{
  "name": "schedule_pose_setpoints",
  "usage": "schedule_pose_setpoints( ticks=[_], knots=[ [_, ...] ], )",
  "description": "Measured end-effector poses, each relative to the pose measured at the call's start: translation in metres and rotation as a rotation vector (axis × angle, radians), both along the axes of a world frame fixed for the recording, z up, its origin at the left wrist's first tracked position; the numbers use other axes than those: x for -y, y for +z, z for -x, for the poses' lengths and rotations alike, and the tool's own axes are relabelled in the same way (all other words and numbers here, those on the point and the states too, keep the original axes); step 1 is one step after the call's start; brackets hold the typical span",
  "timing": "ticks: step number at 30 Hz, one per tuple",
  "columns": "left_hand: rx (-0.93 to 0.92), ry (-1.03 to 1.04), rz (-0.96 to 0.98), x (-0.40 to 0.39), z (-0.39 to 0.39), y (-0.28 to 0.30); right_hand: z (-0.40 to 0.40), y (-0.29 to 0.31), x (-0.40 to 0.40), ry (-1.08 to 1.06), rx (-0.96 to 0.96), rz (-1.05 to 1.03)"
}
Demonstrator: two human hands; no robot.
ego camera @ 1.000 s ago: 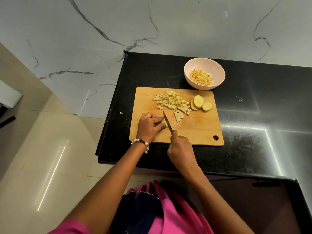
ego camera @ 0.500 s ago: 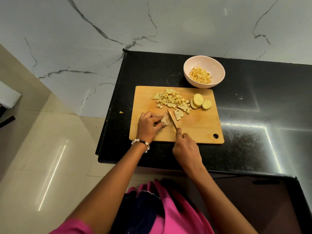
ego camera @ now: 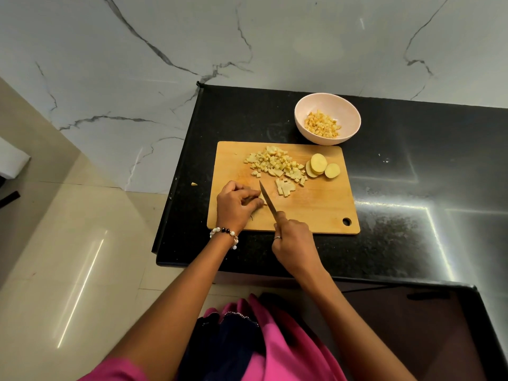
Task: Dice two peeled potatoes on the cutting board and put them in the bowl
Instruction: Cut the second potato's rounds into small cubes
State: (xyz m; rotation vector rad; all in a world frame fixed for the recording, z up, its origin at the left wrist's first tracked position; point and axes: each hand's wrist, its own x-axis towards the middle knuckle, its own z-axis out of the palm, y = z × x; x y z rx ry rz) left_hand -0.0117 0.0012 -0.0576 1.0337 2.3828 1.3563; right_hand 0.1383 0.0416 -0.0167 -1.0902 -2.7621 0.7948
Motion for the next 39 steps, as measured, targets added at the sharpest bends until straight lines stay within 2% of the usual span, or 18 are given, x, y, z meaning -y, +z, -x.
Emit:
schedule_pose_setpoints(
  ticks=[11,19,25,28,30,34,39],
  knots=[
    [-0.003,0.020,-0.004,-0.003,-0.001,-0.007,0.018,-0.007,0.013,0.010,0.165,-0.128],
    [-0.018,0.011,0.006,-0.002,-0.003,-0.007,-0.011,-0.002,0.015,0.031,0.240,-0.138],
    [0.005,-0.010,-0.017,0.001,0.002,-0.004,-0.013,-0.003,-0.009,0.029,0.130,-0.088],
    [0.021,0.055,-0.065,0.002,0.006,-0.003,-0.020,-0.001,-0.012,0.094,0.048,-0.047],
    [0.053,0.120,-0.081,0.003,0.007,-0.005,-0.023,-0.001,-0.010,0.156,0.080,-0.048],
    [0.099,0.201,-0.106,0.002,0.007,-0.008,-0.027,0.001,-0.020,0.183,0.245,-0.177],
    [0.032,0.198,-0.096,0.001,0.003,-0.005,-0.026,0.004,-0.061,0.095,0.262,-0.267]
  ],
)
